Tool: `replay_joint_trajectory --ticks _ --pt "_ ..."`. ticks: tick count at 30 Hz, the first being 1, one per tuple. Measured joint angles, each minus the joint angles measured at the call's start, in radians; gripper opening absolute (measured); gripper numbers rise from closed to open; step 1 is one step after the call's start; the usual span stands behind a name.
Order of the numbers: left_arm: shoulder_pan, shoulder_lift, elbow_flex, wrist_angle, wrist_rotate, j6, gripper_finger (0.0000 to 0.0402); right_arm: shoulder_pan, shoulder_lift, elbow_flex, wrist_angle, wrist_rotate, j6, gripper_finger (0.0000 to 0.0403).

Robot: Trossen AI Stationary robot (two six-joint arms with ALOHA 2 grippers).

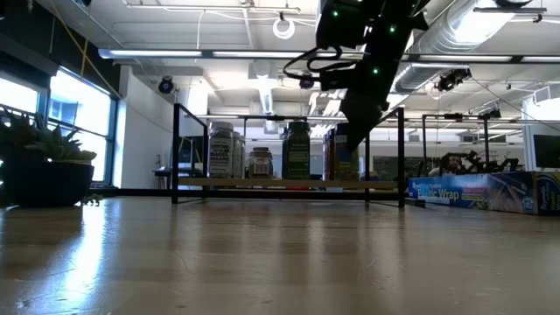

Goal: Shelf spices
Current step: Put the black seasoning bottle on the shelf aligned with the other black seasoning bottles, then return to Home Position

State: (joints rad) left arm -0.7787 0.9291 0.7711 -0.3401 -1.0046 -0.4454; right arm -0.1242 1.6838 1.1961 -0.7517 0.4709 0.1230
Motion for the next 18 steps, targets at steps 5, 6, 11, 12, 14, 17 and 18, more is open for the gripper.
replay_joint_trajectory --ticks 5,6,11,12,14,17,18 --pt "0.000 0.000 0.000 0.000 0.000 0.000 0.0278 -0.023 0.000 0.000 0.000 0.001 0.000 0.0077" --pt "0.000 0.000 0.000 0.000 0.000 0.000 0.0278 -0.028 0.000 0.000 0.000 0.002 0.000 0.0077" --pt "0.000 0.000 0.000 0.000 0.000 0.000 0.0278 -0.035 0.000 0.000 0.000 0.002 0.000 0.0077" --pt "0.000 0.000 0.000 0.000 0.000 0.000 0.0278 -0.035 0.000 0.000 0.000 -0.001 0.000 0.0077" --pt "0.000 0.000 0.000 0.000 0.000 0.000 0.0278 -0.027 -0.001 0.000 -0.001 -0.005 0.002 0.0077" --pt "0.000 0.000 0.000 0.000 0.000 0.000 0.0278 0.001 -0.008 0.000 -0.012 -0.007 0.014 0.0077" --pt "0.000 0.000 0.000 0.000 0.000 0.000 0.0278 0.012 -0.011 0.000 -0.019 -0.008 0.021 0.0077"
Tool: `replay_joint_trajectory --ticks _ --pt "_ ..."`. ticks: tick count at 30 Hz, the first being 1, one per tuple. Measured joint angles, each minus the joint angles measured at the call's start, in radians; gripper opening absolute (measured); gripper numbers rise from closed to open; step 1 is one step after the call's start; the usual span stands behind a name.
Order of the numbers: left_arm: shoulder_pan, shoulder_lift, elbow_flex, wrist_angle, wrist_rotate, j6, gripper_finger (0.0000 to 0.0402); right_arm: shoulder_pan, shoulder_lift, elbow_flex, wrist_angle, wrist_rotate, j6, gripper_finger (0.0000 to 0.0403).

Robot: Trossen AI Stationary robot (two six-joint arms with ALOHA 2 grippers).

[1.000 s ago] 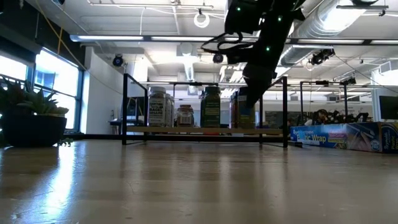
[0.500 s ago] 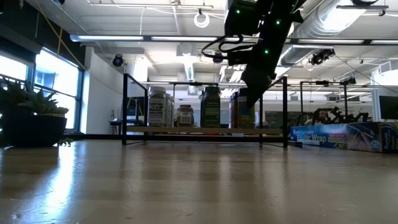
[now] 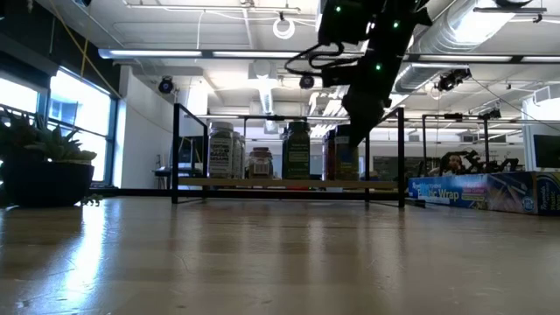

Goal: Shelf spices
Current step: Return to Home Position

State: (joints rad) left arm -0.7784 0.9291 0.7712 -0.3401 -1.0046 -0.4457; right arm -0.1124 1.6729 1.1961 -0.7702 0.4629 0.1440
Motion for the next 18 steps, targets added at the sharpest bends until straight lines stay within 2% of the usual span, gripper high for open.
replay_joint_trajectory --ticks 5,10,13,18 --pt "0.000 0.000 0.000 -0.001 0.000 -0.007 0.0278 0.077 -0.043 0.000 -0.057 -0.002 0.061 0.0077" --pt "0.000 0.000 0.000 -0.007 -0.005 -0.048 0.0278 0.198 -0.150 0.000 -0.169 -0.074 0.120 0.0077" --pt "0.000 0.001 -0.001 -0.006 -0.009 -0.051 0.0278 0.285 -0.248 0.000 -0.248 -0.108 0.163 0.0077" --pt "0.008 0.009 -0.006 -0.005 -0.076 -0.059 0.0278 0.417 -0.461 0.000 -0.329 -0.105 0.279 0.0077"
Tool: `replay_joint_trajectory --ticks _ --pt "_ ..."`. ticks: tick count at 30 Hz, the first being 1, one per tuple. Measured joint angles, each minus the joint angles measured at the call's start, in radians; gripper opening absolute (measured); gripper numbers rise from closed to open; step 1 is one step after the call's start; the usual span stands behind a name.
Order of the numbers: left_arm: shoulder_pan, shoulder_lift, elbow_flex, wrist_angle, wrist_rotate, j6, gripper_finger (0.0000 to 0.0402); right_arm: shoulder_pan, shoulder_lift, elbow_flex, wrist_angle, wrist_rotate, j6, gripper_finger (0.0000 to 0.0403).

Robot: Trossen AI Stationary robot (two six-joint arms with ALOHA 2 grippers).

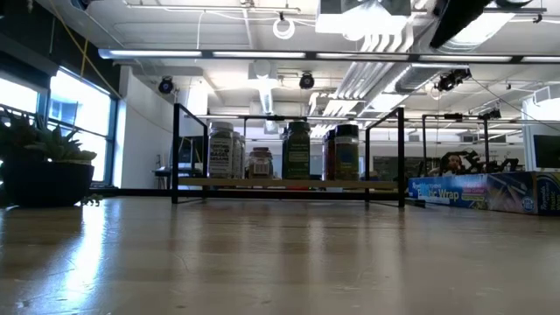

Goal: Shelf spices
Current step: Return to Home Position

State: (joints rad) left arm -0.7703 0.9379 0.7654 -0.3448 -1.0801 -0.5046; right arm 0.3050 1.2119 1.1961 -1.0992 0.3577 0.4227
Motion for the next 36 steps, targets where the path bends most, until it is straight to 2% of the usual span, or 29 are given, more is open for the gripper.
replay_joint_trajectory --ticks 2,5,9,13,17,20,27,31,36 --pt "0.019 0.000 0.000 0.001 0.016 -0.001 0.0278 0.042 -0.093 0.000 0.000 0.017 0.043 0.0077" --pt "0.069 -0.010 0.000 0.001 0.070 0.013 0.0278 0.105 -0.224 0.000 0.000 0.097 0.089 0.0077" --pt "0.183 -0.048 0.000 -0.002 0.203 0.098 0.0269 0.191 -0.371 -0.013 0.003 0.204 0.136 0.0077" --pt "0.348 -0.159 0.000 -0.021 0.332 0.214 0.0254 0.257 -0.530 -0.159 0.096 0.260 0.145 0.0077" --pt "0.499 -0.314 0.000 -0.030 0.502 0.345 0.0246 0.288 -0.709 -0.404 0.271 0.252 0.165 0.0077" --pt "0.565 -0.419 0.000 -0.056 0.590 0.416 0.0245 0.294 -0.832 -0.591 0.448 0.230 0.140 0.0077" --pt "0.629 -0.587 -0.008 -0.172 0.668 0.404 0.0245 0.294 -1.046 -0.919 0.785 0.161 0.073 0.0077" --pt "0.634 -0.674 -0.109 -0.128 0.692 0.379 0.0245 0.294 -1.126 -1.022 0.907 0.138 0.035 0.0077" --pt "0.634 -0.785 -0.327 0.023 0.721 0.359 0.0245 0.294 -1.184 -1.118 1.040 0.122 -0.038 0.0077"
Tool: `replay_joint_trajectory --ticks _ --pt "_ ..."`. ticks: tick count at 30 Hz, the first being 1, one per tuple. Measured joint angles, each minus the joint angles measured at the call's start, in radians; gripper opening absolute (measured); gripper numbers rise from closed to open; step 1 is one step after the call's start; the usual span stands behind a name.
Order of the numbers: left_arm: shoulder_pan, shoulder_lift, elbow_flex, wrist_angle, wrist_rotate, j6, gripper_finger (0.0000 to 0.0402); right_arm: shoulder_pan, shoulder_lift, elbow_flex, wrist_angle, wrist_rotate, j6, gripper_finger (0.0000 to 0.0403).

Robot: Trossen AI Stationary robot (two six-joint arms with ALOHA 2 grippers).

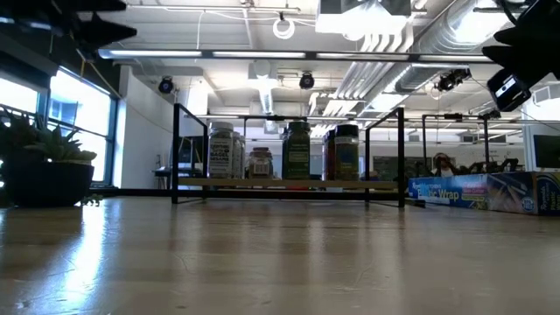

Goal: Shelf spices
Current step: Return to Home Position

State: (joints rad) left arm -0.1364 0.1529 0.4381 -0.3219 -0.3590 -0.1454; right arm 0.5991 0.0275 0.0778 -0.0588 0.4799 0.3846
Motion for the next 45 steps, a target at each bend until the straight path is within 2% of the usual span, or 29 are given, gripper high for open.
replay_joint_trajectory --ticks 3,6,12,21,24,27,30,34,40,45 --pt "0.000 -0.058 -0.125 0.094 0.012 -0.010 0.0245 -0.006 -0.017 -0.060 0.118 -0.026 -0.053 0.0077" --pt "0.000 -0.118 -0.211 0.141 0.045 -0.029 0.0245 -0.045 -0.023 -0.068 0.164 -0.052 -0.105 0.0077" --pt "0.017 -0.148 -0.248 0.121 0.108 -0.033 0.0239 -0.248 -0.024 -0.068 0.275 -0.250 -0.251 0.0077" --pt "0.150 -0.149 -0.255 0.067 0.238 0.035 0.0234 -0.601 -0.023 -0.068 0.203 -0.628 -0.102 0.0077" --pt "0.206 -0.149 -0.280 0.102 0.319 0.025 0.0234 -0.681 -0.022 -0.068 0.177 -0.703 -0.052 0.0077" --pt "0.240 -0.150 -0.345 0.224 0.361 -0.005 0.0234 -0.725 -0.022 -0.068 0.175 -0.746 -0.026 0.0077" --pt "0.245 -0.147 -0.427 0.373 0.381 -0.039 0.0234 -0.730 -0.022 -0.068 0.178 -0.751 -0.026 0.0077" --pt "0.222 -0.147 -0.426 0.401 0.358 -0.038 0.0234 -0.730 -0.022 -0.068 0.183 -0.752 -0.045 0.0077" --pt "0.170 -0.147 -0.426 0.404 0.187 0.040 0.0234 -0.729 -0.022 -0.068 0.190 -0.670 -0.132 0.0077" --pt "0.162 -0.147 -0.426 0.378 0.144 0.044 0.0234 -0.729 -0.022 -0.068 0.163 -0.570 -0.150 0.0077"
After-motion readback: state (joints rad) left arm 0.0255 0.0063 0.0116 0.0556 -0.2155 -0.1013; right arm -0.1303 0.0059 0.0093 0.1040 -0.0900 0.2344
